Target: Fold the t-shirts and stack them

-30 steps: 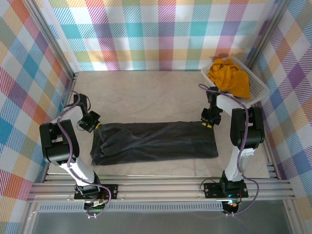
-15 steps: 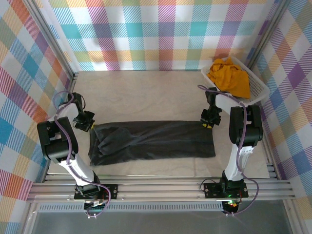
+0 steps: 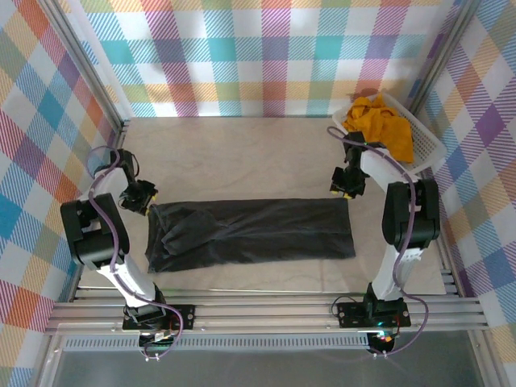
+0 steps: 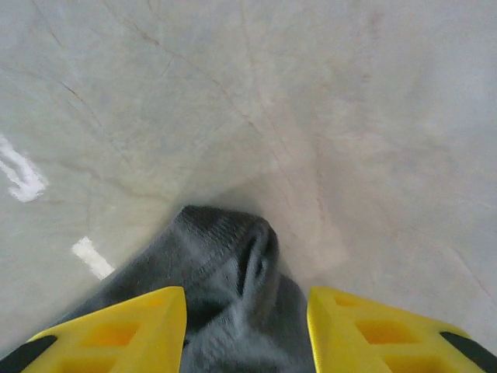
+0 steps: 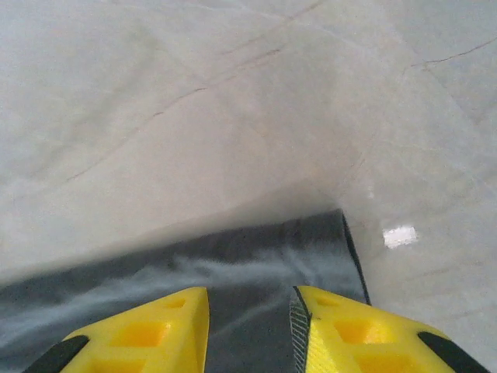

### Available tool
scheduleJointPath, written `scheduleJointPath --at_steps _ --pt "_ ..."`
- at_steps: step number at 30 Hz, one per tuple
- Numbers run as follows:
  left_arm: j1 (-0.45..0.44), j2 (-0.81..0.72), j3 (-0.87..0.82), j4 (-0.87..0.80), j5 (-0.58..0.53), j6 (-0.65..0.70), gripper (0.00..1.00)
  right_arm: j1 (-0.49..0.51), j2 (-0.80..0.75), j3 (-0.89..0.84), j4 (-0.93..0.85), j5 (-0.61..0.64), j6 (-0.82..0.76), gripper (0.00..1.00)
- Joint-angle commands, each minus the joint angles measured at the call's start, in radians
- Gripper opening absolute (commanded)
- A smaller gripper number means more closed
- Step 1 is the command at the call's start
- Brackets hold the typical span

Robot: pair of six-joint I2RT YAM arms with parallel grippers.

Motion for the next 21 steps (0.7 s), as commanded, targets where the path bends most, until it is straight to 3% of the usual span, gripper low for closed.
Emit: scheduleJointPath --at_steps 1,7,11,18,21 --pt "-0.080 -0.153 -0.018 -0.031 -0.041 0.027 0.49 0.050 -0.072 0.006 -0.027 -0.048 -0.004 0.35" --pt "-0.304 -0.157 0.011 -0.049 0.018 0.164 0.49 0.100 -0.098 -0.047 -0.012 -0.088 0.028 0.35" --pt "-0.440 -0.074 0.071 -0.179 -0.079 0.314 0.48 0.111 -0.092 -0.033 -0.015 -0.098 0.021 0.34" --pt "-0.543 -0.013 0.047 -0.154 -0.094 0.391 0.50 0.122 -0.098 -0.029 -0.007 -0.120 0.027 0.34" --pt "-0.569 0.032 0.067 -0.181 -0.169 0.390 0.49 0.126 -0.112 -0.052 0.002 -0.124 0.031 0.34"
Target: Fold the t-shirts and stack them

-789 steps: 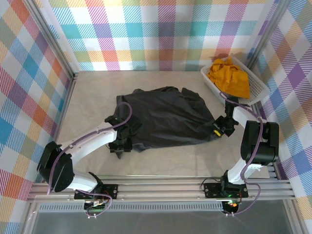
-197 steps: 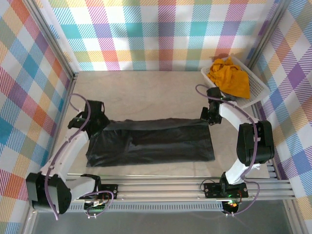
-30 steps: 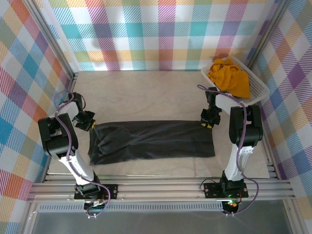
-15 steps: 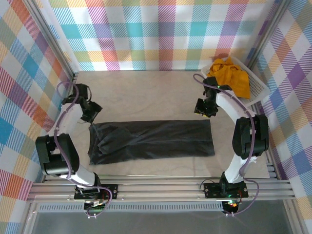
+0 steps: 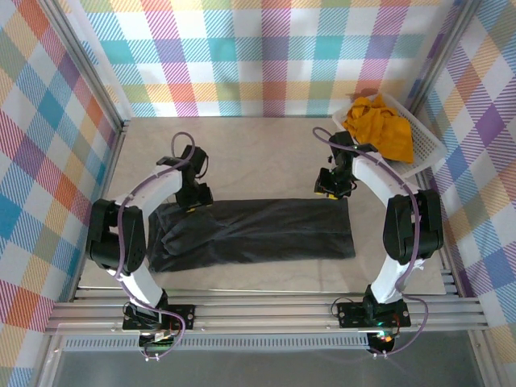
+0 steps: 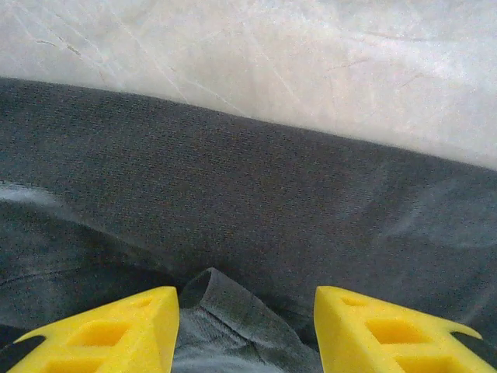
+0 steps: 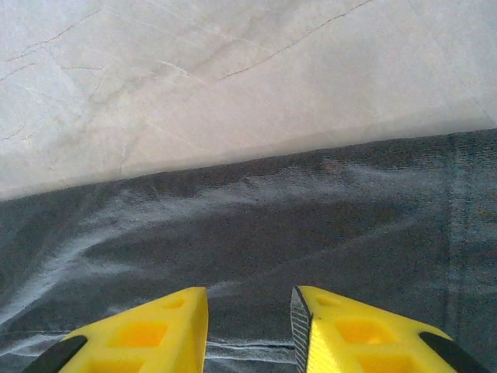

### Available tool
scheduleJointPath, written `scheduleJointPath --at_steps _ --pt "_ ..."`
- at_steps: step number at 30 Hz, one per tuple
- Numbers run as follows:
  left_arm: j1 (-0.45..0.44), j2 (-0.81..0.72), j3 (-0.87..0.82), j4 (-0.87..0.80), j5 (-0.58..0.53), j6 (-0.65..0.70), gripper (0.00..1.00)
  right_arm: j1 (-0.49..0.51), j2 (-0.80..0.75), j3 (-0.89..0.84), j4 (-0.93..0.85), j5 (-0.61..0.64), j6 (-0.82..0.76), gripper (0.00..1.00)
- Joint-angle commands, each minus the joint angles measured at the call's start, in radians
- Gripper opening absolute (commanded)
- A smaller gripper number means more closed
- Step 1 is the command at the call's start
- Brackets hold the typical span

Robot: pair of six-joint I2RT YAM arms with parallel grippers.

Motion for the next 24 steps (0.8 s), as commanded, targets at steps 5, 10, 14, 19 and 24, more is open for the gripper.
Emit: scheduleJointPath --at_steps 5,10,14,19,24 --pt "-0.031 0.077 0.028 -0.074 -0.189 0.018 0.47 0.031 -0.017 -0.029 0.016 -0.043 0.006 0.35" --pt "-0.002 0.097 0.064 -0.110 -0.230 -0.053 0.46 0.058 0.074 -0.008 -0.024 -0.045 0.048 0.33" --pt "0.047 0.197 0.094 -0.101 -0.151 -0.095 0.43 0.055 0.179 0.006 -0.028 -0.024 0.061 0.32" --pt "0.087 0.316 0.134 -0.058 -0.044 -0.117 0.37 0.036 0.345 0.160 -0.102 0.013 0.042 0.31" --pt "0.122 0.441 0.250 -0.075 -0.030 -0.124 0.35 0.005 0.463 0.315 -0.165 0.032 0.032 0.31"
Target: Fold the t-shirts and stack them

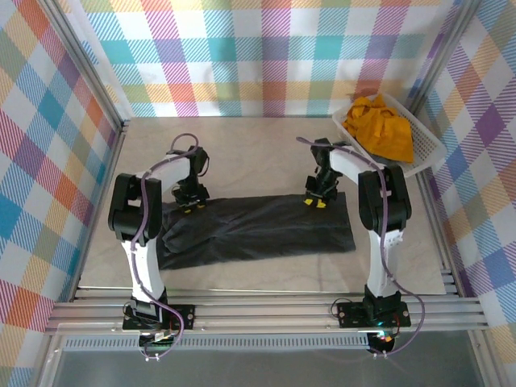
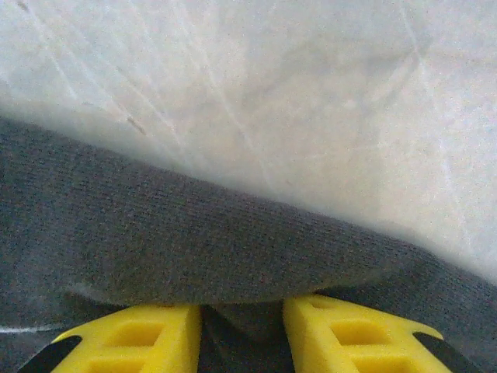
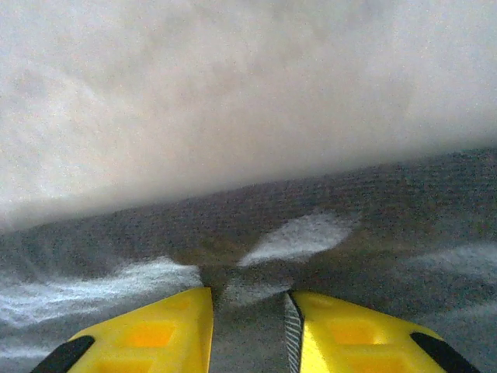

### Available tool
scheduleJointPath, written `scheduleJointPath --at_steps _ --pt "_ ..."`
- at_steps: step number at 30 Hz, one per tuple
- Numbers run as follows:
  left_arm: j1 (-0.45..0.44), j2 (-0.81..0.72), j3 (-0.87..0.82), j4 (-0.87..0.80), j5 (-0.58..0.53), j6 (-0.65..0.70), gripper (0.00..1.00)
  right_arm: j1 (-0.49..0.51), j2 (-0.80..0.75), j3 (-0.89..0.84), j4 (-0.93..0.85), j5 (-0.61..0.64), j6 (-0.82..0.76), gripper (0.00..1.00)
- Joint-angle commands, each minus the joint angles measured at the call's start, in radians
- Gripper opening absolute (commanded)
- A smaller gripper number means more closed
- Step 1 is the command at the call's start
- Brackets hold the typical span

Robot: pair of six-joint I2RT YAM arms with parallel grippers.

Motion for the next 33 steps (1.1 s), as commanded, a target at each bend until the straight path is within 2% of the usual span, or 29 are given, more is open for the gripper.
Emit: scheduleJointPath --at_steps 1,6,9,15,22,28,31,33 --pt "0.042 0.129 0.061 0.051 0.040 -0.029 0.35 -0.025 0.095 0.090 -0.042 0.045 -0.012 0.31" --pt "0.078 0.247 0.299 0.002 0.042 0.003 0.36 -0.068 0.216 0.301 -0.101 0.024 -0.024 0.31" --pt "0.074 0.240 0.384 -0.006 0.042 0.018 0.39 -0.067 0.233 0.406 -0.099 -0.007 -0.071 0.32" --pt "0.046 0.084 0.245 0.098 0.055 0.045 0.51 -0.056 0.109 0.419 -0.053 -0.047 -0.127 0.36" --pt "0.030 0.002 0.126 0.152 0.058 0.059 0.52 -0.045 -0.003 0.340 -0.052 -0.085 -0.121 0.36" --pt "-0.003 -0.074 0.107 0.135 0.020 0.028 0.53 -0.031 -0.049 0.268 -0.039 -0.098 -0.116 0.36" --pt "-0.022 -0.082 0.101 0.116 -0.006 0.023 0.67 -0.027 -0.065 0.232 -0.022 -0.110 -0.108 0.36" --pt "-0.030 -0.080 0.089 0.119 0.006 0.032 0.67 -0.020 -0.074 0.215 -0.014 -0.117 -0.104 0.36"
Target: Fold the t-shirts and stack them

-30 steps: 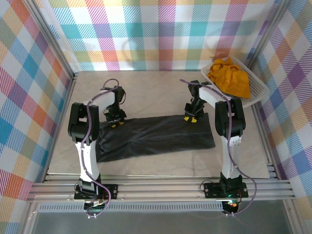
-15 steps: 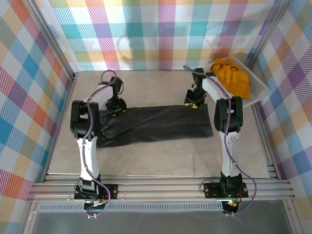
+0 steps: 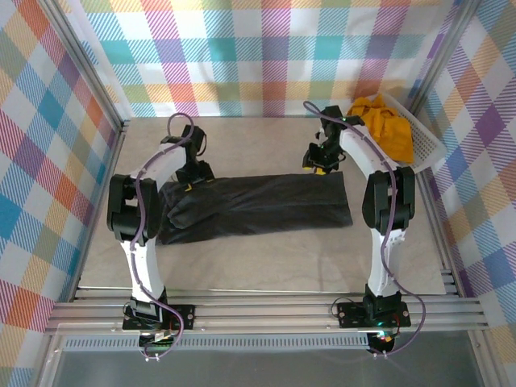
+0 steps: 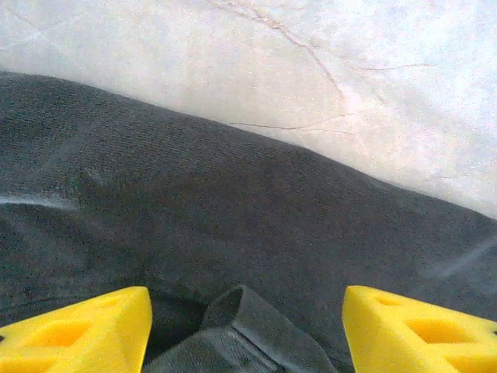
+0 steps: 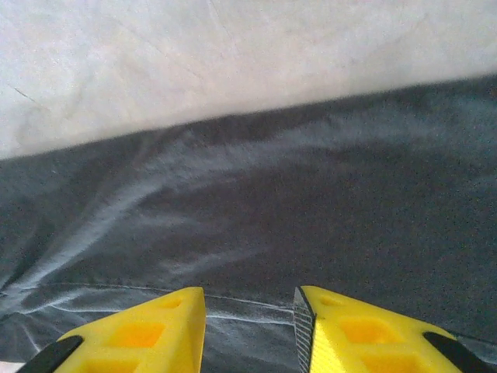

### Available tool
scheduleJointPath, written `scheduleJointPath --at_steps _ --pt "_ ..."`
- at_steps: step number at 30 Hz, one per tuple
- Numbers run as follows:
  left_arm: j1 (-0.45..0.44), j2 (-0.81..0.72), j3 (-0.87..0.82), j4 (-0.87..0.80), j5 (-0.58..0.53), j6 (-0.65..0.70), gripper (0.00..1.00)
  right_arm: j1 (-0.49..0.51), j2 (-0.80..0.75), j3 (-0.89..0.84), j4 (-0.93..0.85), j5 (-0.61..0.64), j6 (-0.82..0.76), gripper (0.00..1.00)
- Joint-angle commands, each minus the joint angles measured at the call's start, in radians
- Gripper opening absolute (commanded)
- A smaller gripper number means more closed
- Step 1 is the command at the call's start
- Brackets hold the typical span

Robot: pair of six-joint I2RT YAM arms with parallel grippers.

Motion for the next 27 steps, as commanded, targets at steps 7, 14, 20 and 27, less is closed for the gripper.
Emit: scheduleJointPath --at_steps 7,14,20,27 --pt "-0.019 0.010 -0.040 -0.010 -0.035 0.036 0.64 0.024 -0.083 -0.073 0.027 -0.040 0.008 0.36" --pt "-0.020 0.006 -0.030 0.007 -0.007 0.042 0.27 0.046 -0.138 -0.135 0.033 -0.035 0.011 0.36" --pt "-0.020 -0.052 -0.110 0.017 0.015 0.027 0.02 0.045 -0.168 -0.163 0.040 -0.030 0.014 0.36" --pt "-0.037 -0.166 -0.192 0.005 0.099 -0.090 0.00 0.045 -0.182 -0.164 0.035 -0.026 0.005 0.36"
